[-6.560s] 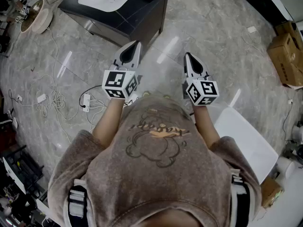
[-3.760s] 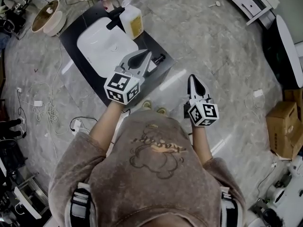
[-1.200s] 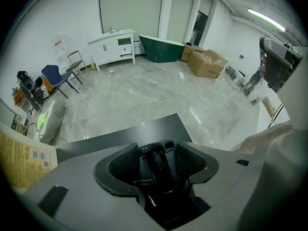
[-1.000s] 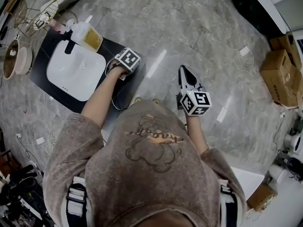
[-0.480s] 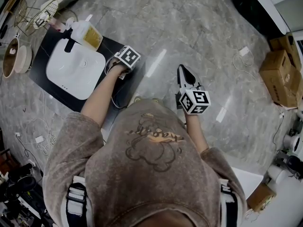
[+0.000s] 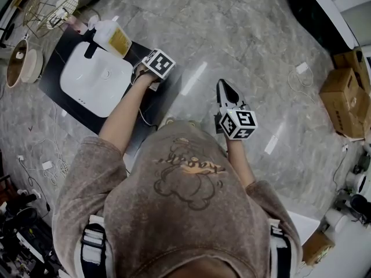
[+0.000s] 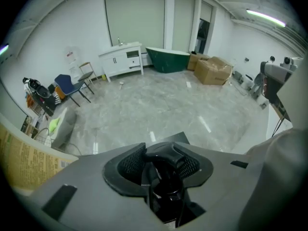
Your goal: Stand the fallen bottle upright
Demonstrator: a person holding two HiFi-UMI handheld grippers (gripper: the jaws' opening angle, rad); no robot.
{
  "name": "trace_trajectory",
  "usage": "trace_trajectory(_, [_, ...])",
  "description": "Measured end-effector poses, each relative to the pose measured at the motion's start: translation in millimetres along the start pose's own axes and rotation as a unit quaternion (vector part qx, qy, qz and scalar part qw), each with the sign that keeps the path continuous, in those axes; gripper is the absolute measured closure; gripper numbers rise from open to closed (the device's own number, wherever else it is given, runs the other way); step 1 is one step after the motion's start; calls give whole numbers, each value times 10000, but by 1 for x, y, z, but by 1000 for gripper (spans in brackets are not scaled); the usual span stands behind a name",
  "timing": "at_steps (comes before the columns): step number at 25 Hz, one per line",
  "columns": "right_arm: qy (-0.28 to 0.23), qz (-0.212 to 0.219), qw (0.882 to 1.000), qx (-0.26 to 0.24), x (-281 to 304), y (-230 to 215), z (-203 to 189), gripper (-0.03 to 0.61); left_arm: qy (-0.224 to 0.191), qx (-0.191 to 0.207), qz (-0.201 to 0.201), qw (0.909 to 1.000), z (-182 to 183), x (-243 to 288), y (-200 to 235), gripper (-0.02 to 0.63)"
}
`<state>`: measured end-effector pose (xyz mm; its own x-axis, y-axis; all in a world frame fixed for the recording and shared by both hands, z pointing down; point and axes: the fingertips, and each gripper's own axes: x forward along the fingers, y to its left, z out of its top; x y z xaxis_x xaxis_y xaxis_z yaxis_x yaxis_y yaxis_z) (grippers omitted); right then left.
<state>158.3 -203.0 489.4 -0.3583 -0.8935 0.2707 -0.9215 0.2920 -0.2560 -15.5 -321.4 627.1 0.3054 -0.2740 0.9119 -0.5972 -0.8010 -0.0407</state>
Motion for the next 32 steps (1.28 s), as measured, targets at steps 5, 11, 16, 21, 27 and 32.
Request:
trace_trajectory(5, [6, 53, 10000, -8, -2, 4, -1, 581, -268, 37, 106, 9996, 12, -16, 2, 445])
trace_trajectory(11, [15, 119, 9999, 4, -2, 10, -4, 580, -409, -14, 222, 9989, 11, -30, 3, 445])
trace_trajectory(16, [19, 195, 9998, -21, -1, 15, -6, 581, -718, 20, 502, 9962, 13, -40, 7, 445])
trace_trajectory(21, [64, 231, 9997, -37, -3, 16, -8, 581, -1031, -119, 756, 9917, 7, -55, 5, 445])
trace_trajectory(27, [98, 341, 9993, -71, -1, 21, -10, 581, -1541, -376, 1014, 9821, -2, -68, 5, 445])
trace_trajectory(32, [155, 458, 9988, -123, 2, 27, -12, 580, -1997, -396, 1259, 9709, -9, -79, 6, 445])
